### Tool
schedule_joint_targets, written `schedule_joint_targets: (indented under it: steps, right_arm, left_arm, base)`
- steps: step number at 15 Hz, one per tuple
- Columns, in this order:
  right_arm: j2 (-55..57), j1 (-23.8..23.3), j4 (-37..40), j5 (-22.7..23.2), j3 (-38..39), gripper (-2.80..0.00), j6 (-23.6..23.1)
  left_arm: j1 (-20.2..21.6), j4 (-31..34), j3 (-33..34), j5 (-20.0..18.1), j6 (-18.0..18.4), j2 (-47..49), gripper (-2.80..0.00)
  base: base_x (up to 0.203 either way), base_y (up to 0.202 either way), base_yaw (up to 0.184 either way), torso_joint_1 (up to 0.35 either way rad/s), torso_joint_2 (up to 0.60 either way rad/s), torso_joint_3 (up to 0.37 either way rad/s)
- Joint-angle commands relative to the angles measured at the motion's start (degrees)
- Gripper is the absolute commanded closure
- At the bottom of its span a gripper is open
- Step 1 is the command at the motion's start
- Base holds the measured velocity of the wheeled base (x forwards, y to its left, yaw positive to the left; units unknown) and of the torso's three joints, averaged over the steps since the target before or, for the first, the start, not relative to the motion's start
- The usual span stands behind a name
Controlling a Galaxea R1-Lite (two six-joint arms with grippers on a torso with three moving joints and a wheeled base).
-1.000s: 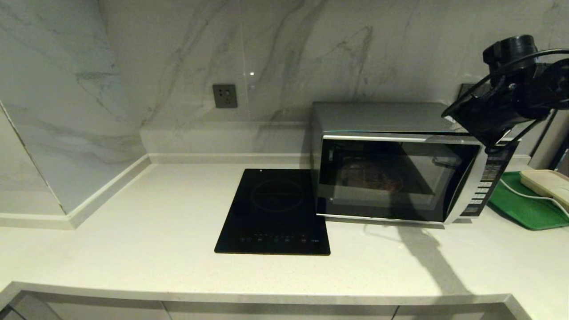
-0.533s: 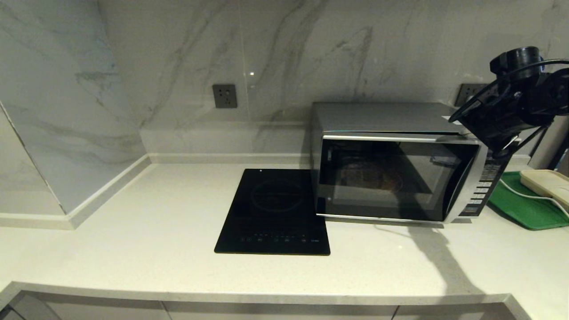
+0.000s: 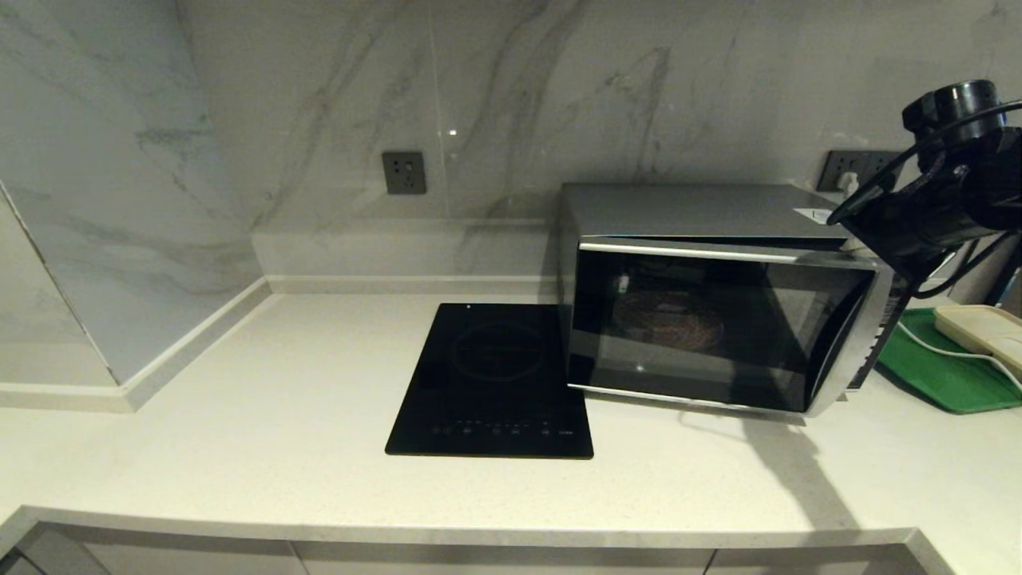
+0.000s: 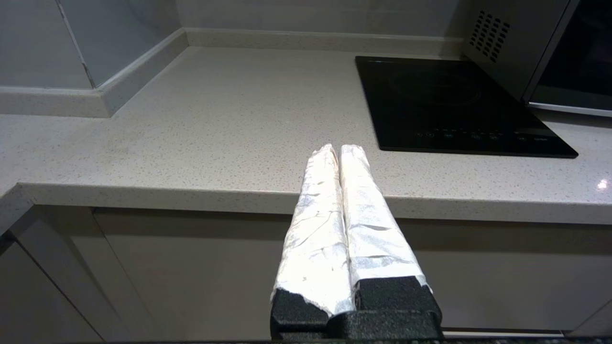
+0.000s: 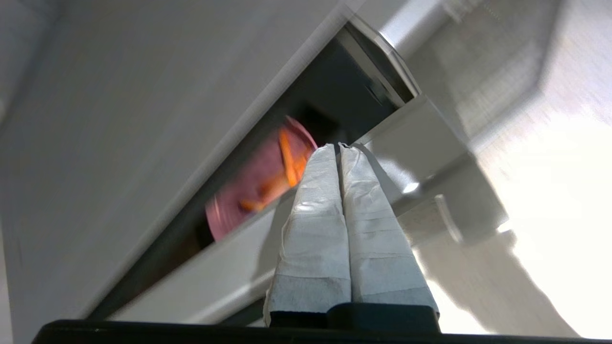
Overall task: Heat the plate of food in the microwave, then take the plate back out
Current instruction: Open the microwave oven
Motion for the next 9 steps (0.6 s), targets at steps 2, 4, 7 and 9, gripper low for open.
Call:
schedule_joint_targets:
  steps: [2, 4, 7, 9]
  right_arm:
    - [-11.9, -0.1, 3.4, 2.2, 4.0, 0.00, 0.3]
    - [-19.8, -0.2, 8.2, 5.6, 6.0, 0.00, 0.3]
    - [-27.5, -3.4, 16.7, 10.5, 8.0, 0.00, 0.2]
    - [-27.3, -5.7, 17.4, 11.2, 11.3, 0.00, 0.0]
  left_arm:
    - [0.0, 0.0, 0.0, 0.0, 0.0, 0.0, 0.00]
    - [0.0, 0.0, 0.0, 0.0, 0.0, 0.0, 0.00]
    - [0.0, 0.0, 0.0, 0.1, -0.1, 0.0, 0.00]
    - [0.0, 0.0, 0.0, 0.0, 0.0, 0.0, 0.00]
  base:
    - [0.000, 0.000, 0.000, 0.000, 0.00, 0.000]
    - [0.000, 0.000, 0.000, 0.000, 0.00, 0.000]
    - [0.000, 0.000, 0.000, 0.000, 0.00, 0.000]
    - [0.000, 0.000, 0.000, 0.000, 0.00, 0.000]
